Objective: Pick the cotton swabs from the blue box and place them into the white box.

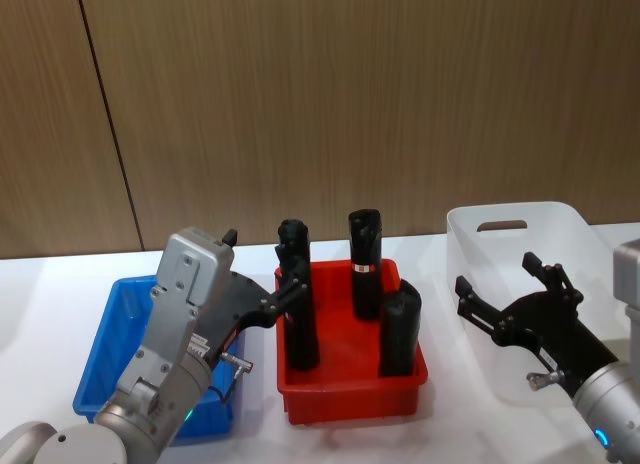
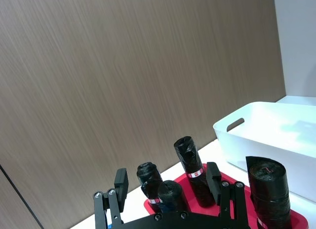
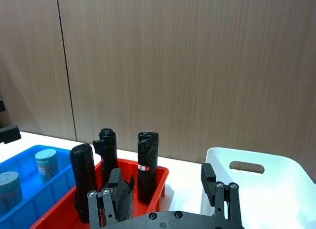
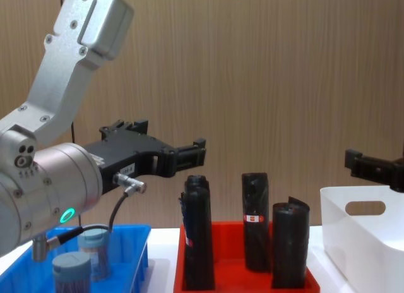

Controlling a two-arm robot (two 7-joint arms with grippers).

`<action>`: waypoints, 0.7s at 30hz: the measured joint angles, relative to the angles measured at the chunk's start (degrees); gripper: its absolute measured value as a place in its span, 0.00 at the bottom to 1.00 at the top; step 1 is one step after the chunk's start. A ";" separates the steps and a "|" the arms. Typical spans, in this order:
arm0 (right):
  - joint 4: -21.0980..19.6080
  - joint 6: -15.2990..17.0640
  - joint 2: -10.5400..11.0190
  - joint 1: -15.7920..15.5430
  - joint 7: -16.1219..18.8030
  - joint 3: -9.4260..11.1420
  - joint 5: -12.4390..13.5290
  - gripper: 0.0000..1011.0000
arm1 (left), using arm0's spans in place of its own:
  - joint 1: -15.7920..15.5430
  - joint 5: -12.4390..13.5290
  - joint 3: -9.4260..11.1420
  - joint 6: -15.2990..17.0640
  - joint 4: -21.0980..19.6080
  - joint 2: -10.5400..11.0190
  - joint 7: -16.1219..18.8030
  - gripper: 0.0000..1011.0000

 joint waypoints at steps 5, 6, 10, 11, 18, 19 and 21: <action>0.00 0.00 0.00 0.00 0.00 0.00 0.00 0.99 | 0.00 0.00 0.00 0.00 0.00 0.00 0.00 0.99; 0.00 0.00 0.00 0.00 0.00 0.00 0.00 0.99 | 0.00 0.00 0.00 0.00 0.00 0.00 0.00 0.99; 0.00 0.00 0.00 0.00 0.00 0.00 0.00 0.99 | 0.00 0.00 0.00 0.00 0.00 0.00 0.00 0.99; 0.00 0.00 0.00 0.00 0.00 0.00 0.00 0.99 | 0.00 0.00 0.00 0.00 0.00 0.00 0.00 0.99; 0.00 0.00 0.00 0.00 0.00 0.00 0.00 0.99 | 0.00 0.00 0.00 0.00 0.00 0.00 0.00 0.99; 0.00 0.00 0.00 0.00 0.00 0.00 0.00 0.99 | 0.00 0.00 0.00 0.00 0.00 0.00 0.00 0.99; 0.00 0.00 0.00 0.01 0.00 0.00 0.00 0.99 | 0.00 0.00 0.00 0.00 0.00 0.00 0.00 0.99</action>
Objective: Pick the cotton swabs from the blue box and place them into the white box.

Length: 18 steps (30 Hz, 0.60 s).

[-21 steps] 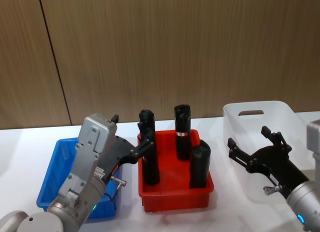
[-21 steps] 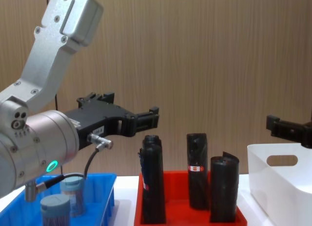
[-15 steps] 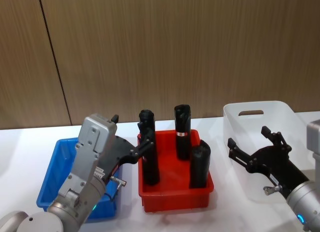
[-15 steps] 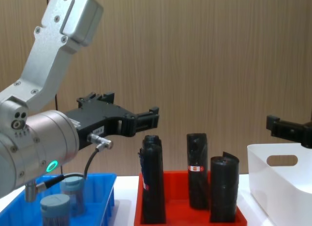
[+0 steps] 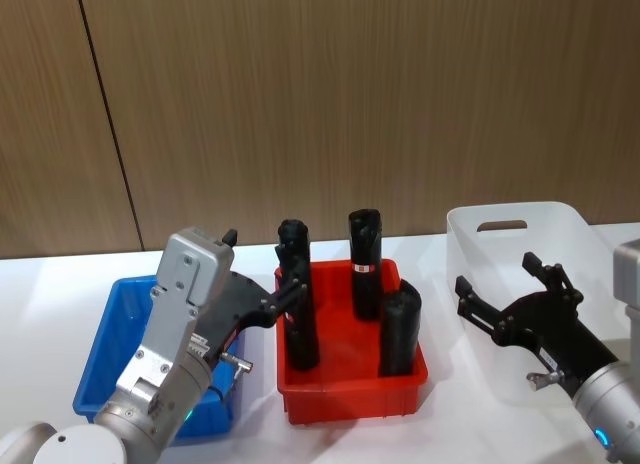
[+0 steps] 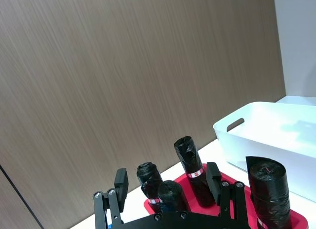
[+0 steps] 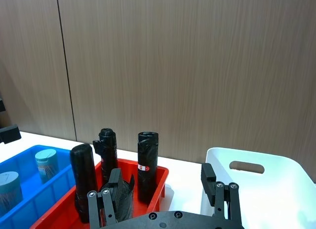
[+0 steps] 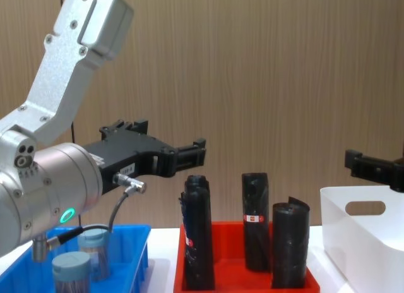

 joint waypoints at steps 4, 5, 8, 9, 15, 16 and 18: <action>0.00 0.00 0.00 0.00 0.00 0.00 0.00 0.99 | 0.00 0.00 0.00 0.00 0.00 0.00 0.00 0.99; 0.00 0.00 0.00 0.00 0.00 0.00 0.00 0.99 | 0.00 0.00 -0.02 0.00 0.00 0.00 0.00 0.99; 0.00 0.00 0.00 0.00 0.00 0.00 0.00 0.99 | -0.03 -0.14 -0.11 0.17 0.11 -0.01 -0.06 0.99; 0.00 0.00 0.00 0.00 0.00 0.00 0.00 0.99 | -0.03 -0.14 -0.11 0.17 0.11 -0.01 -0.06 0.99; 0.00 0.00 0.00 0.00 0.00 0.00 0.00 0.99 | -0.23 -1.21 -0.68 1.41 0.68 0.16 -0.35 0.99; 0.00 0.00 0.00 0.00 0.00 0.00 0.00 0.99 | -0.27 -1.54 -0.85 1.79 0.80 0.22 -0.36 0.99; 0.00 0.00 0.00 0.00 0.00 0.00 0.00 0.99 | -0.29 -1.92 -1.01 2.36 0.90 0.29 -0.36 0.99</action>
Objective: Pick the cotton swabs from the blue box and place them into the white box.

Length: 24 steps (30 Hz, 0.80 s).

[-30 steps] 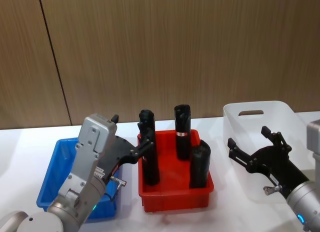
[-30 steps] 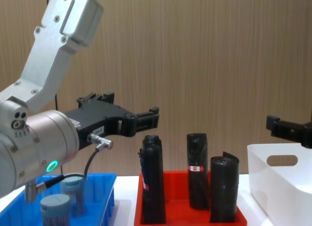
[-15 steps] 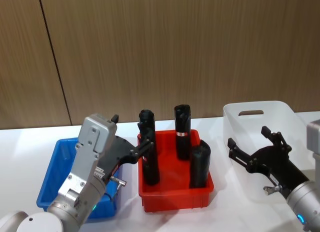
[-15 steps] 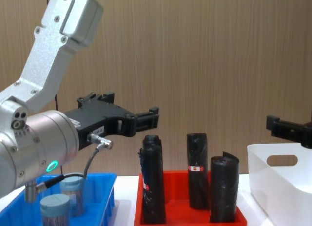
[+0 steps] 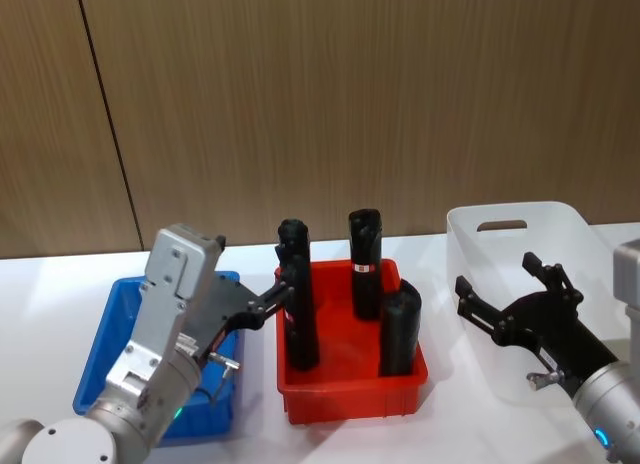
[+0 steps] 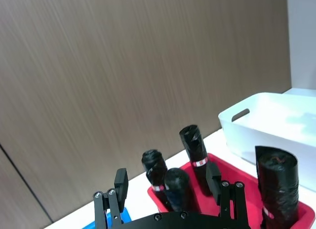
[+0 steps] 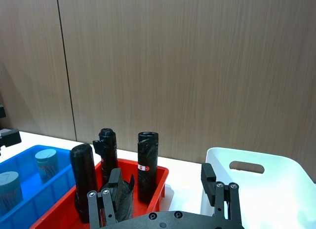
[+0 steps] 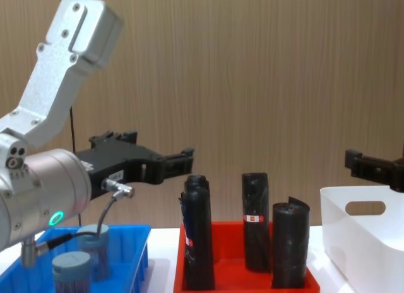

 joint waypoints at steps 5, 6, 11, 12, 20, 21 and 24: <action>0.00 0.00 0.00 0.00 0.00 0.00 0.00 0.99 | -0.03 -1.42 -0.66 2.54 0.16 0.24 0.45 0.99; 0.00 0.00 0.00 0.00 0.00 0.00 0.00 0.99 | -0.04 -1.97 -0.85 3.58 0.16 0.28 0.77 0.99; 0.00 0.00 0.00 0.00 0.00 0.00 0.00 0.99 | 0.00 -3.76 -1.45 6.70 0.13 0.37 2.13 0.99; 0.00 0.00 0.00 0.00 0.00 0.00 0.00 0.99 | 0.02 -4.07 -1.52 7.18 0.12 0.37 2.42 0.99; 0.00 0.00 0.00 0.00 0.00 0.00 0.00 0.99 | 0.35 -8.10 -2.60 11.91 0.06 0.26 6.02 0.99; 0.00 0.00 0.00 0.00 0.00 0.00 0.00 0.99 | 0.38 -8.46 -2.72 12.29 0.09 0.24 6.37 0.99; 0.00 0.00 0.00 0.00 0.00 0.00 0.00 0.99 | 0.50 -10.47 -3.32 14.26 0.46 0.12 8.21 0.99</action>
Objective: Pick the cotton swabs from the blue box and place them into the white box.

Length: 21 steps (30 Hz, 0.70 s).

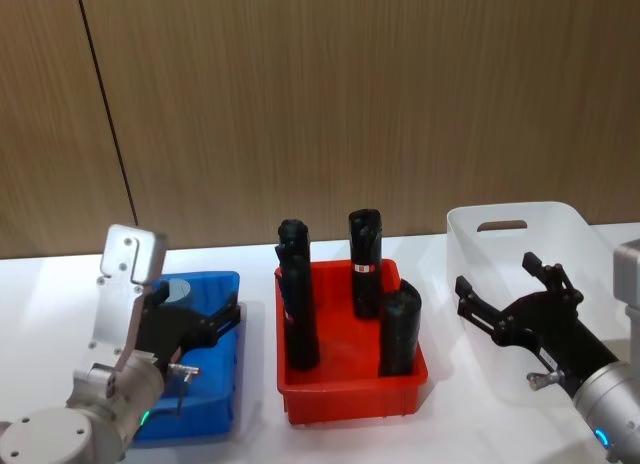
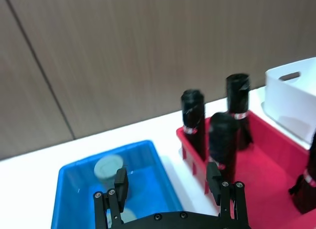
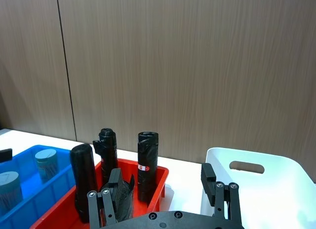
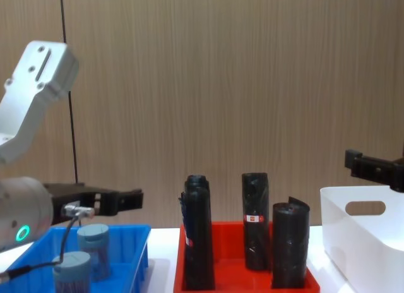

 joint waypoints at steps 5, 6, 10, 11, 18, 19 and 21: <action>0.00 0.00 0.00 0.00 0.00 0.00 0.00 0.99 | 0.02 -2.12 -0.60 1.93 0.56 -0.17 1.92 0.99; 0.00 0.00 0.00 0.00 0.00 0.00 0.00 0.99 | 0.02 -2.77 -0.82 2.59 0.82 -0.26 2.55 0.99; 0.00 0.00 0.00 0.00 0.00 0.00 0.00 0.99 | -0.18 -3.92 -1.28 3.81 1.47 -0.48 3.67 0.99; 0.00 0.00 0.00 0.00 0.00 0.00 0.00 0.99 | -0.23 -4.14 -1.35 4.05 1.68 -0.51 3.85 0.99; 0.00 -0.01 0.00 0.00 0.00 0.00 0.00 0.99 | -0.95 -5.42 -1.97 5.93 3.39 -1.02 4.79 0.99; 0.00 -0.01 0.00 0.00 0.00 0.00 0.00 0.99 | -1.14 -5.58 -2.06 6.36 3.78 -1.13 4.86 0.99; 0.00 0.00 0.00 0.00 0.00 0.00 0.00 0.99 | -1.34 -5.70 -2.14 6.82 4.20 -1.26 4.87 0.99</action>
